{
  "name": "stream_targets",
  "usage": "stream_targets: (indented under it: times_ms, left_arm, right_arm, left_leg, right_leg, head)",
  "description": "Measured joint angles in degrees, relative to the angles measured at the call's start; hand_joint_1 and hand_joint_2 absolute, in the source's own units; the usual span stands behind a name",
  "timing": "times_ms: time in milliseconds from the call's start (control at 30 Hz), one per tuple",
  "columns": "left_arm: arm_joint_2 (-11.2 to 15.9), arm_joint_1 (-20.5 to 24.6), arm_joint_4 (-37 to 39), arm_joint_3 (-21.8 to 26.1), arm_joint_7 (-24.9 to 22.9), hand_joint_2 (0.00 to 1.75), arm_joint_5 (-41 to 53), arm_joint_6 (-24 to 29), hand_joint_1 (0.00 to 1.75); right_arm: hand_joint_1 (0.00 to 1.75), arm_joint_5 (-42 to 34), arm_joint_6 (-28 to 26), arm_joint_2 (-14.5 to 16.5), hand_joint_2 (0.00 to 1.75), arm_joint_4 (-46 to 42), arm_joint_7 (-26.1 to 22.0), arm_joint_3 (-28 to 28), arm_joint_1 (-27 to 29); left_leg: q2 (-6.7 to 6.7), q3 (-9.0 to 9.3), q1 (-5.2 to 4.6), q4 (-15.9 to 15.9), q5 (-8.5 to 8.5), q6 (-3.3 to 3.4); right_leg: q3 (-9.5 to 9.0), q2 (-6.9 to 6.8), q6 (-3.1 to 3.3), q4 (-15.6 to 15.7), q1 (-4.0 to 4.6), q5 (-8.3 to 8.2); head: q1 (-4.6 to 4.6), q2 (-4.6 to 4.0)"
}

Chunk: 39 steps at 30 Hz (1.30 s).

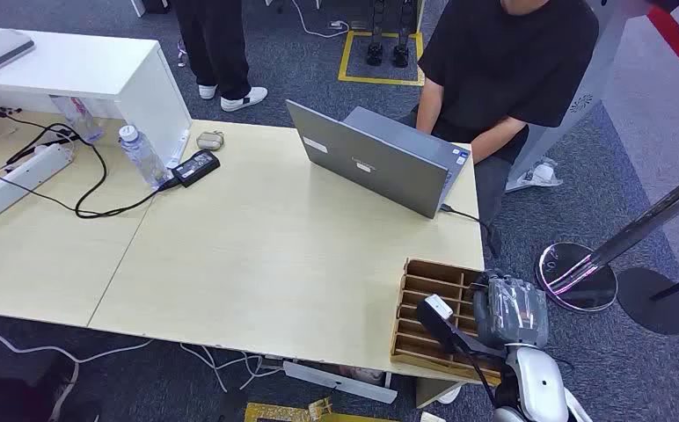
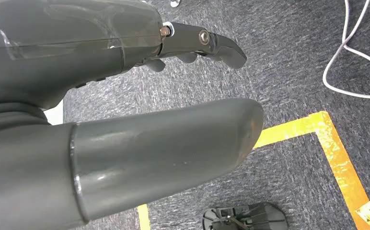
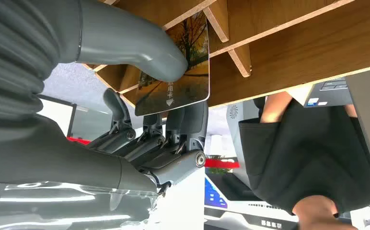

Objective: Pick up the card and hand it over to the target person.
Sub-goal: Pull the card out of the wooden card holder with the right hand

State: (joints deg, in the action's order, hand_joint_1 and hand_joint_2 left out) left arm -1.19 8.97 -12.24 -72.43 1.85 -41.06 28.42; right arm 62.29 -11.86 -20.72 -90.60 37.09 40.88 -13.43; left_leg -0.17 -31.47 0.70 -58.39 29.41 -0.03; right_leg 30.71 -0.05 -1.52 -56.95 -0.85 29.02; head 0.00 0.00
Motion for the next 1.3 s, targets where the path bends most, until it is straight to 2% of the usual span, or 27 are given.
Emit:
stream_targets:
  times_ms: [733, 1033, 1300]
  left_arm:
    - [0.1, -0.1, 0.1, 0.5, 0.3, 0.00, -0.3, -0.2, 0.00]
    - [0.1, 0.1, 0.1, 0.5, 0.2, 0.00, -0.2, -0.4, 0.00]
    - [-0.1, 0.8, 0.1, -0.3, -0.3, 0.00, 0.6, -0.8, 0.00]
  right_arm:
    - [1.44, 1.9, 1.8, -1.5, 1.75, -8.1, 0.2, 0.2, -1.7]
    - [1.40, 3.1, 2.4, -3.2, 1.75, -15.2, 0.0, -1.1, -5.8]
    - [1.43, 1.0, 4.4, -3.7, 1.75, -13.8, 0.4, -2.0, -10.3]
  left_leg:
    - [0.07, 0.01, -0.02, 0.0, 0.00, 0.01]
    - [0.08, -0.09, -0.05, -0.1, 0.04, 0.01]
    - [0.03, -0.10, -0.03, -0.1, 0.02, 0.01]
  right_leg:
    - [0.02, 0.07, 0.03, 0.0, -0.01, -0.02]
    - [0.14, 0.09, -0.01, -0.1, -0.05, 0.03]
    - [0.13, 0.04, -0.02, -0.1, -0.04, 0.02]
  head:
    - [0.00, 0.00]
    - [0.00, 0.00]
    - [0.00, 0.00]
